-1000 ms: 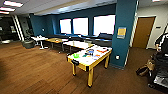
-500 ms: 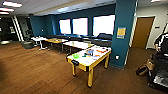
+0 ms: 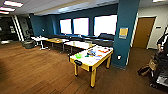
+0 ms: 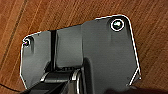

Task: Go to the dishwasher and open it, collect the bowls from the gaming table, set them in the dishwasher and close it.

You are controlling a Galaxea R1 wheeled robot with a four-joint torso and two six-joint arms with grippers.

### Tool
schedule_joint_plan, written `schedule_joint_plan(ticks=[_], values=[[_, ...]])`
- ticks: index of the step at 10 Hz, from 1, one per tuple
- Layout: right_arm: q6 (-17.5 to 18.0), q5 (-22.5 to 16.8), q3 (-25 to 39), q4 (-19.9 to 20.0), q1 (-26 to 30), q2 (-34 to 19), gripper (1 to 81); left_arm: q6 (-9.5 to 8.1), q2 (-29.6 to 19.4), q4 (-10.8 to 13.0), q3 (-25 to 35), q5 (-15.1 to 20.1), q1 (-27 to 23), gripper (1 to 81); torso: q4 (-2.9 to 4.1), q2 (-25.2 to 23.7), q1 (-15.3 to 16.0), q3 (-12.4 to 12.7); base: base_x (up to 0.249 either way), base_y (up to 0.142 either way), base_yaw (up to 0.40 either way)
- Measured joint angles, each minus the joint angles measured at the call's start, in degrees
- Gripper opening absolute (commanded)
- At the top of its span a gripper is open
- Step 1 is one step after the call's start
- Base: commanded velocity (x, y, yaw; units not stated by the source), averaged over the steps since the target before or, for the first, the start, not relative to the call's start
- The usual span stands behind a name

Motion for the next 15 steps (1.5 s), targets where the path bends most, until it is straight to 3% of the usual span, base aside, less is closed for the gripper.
schedule_joint_plan(ticks=[15], values=[[0.0,0.1,0.0,0.0,0.0,0.4,81.1,0.00,-0.3,0.0,-0.2,0.0,-0.1,81.1,0.00,0.0,0.0,0.0,0.138,0.088,0.000]])
